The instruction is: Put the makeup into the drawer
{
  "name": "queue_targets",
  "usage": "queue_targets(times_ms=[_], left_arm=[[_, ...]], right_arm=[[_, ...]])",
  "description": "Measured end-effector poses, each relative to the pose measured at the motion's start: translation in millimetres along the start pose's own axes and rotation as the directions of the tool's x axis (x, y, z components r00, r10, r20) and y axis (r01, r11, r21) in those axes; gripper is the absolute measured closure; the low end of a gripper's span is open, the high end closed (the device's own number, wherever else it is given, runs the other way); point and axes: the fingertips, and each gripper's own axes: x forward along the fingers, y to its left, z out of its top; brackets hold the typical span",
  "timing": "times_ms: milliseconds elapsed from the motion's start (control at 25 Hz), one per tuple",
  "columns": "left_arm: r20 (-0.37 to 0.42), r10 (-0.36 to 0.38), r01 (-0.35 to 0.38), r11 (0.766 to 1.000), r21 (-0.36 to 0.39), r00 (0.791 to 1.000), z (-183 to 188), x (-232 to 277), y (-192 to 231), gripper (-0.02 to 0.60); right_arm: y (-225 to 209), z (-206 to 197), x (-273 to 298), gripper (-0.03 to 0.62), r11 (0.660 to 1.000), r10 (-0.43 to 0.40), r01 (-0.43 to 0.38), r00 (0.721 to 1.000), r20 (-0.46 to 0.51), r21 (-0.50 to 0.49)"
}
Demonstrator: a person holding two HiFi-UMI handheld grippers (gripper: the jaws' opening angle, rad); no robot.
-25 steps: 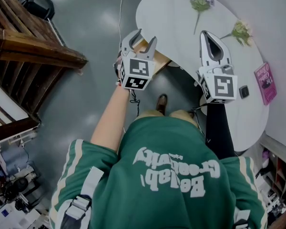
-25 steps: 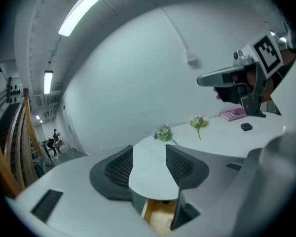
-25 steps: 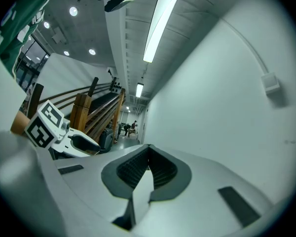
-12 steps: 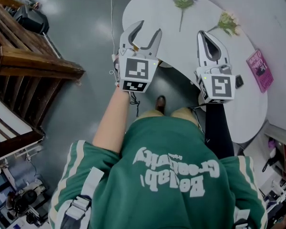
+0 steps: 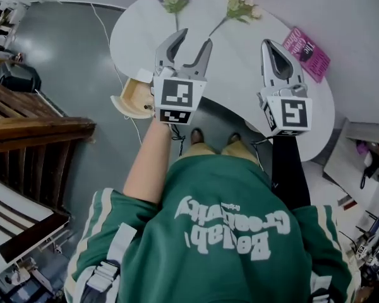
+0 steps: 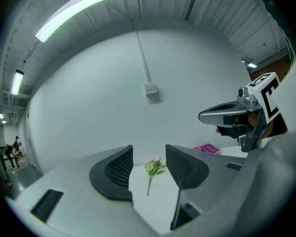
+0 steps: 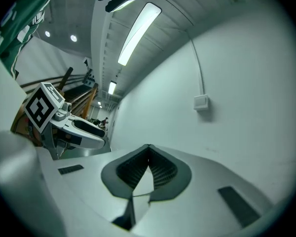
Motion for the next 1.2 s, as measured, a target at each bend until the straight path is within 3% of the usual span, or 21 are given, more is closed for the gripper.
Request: queue_targets(times_ms=[440, 680, 1000, 1080, 1200], left_arm=[[0.026, -0.218, 0.218, 0.976, -0.009, 0.976, 24, 75, -161, 0.356], [0.031, -0.291, 0.291, 0.957, 0.003, 0.956, 30, 100, -221, 0.356], [-0.062, -0.317, 0.317, 0.948, -0.013, 0.946, -13, 124, -256, 0.349], [-0.127, -0.344, 0.341, 0.939, -0.046, 0.930, -43, 133, -267, 0.314], [-0.248, -0.394, 0.381, 0.919, -0.100, 0.885, -99, 146, -286, 0.283]], right_arm=[[-133, -33, -110, 0.585, 0.976, -0.219, 0.219, 0.974, -0.053, -0.005], [-183, -47, -152, 0.585, 0.953, -0.302, 0.303, 0.951, -0.058, 0.003], [-206, -67, -167, 0.585, 0.948, -0.318, 0.319, 0.945, -0.075, 0.010], [-208, -71, -170, 0.585, 0.947, -0.319, 0.321, 0.944, -0.085, 0.009], [-216, -78, -179, 0.585, 0.943, -0.331, 0.333, 0.939, -0.093, 0.002]])
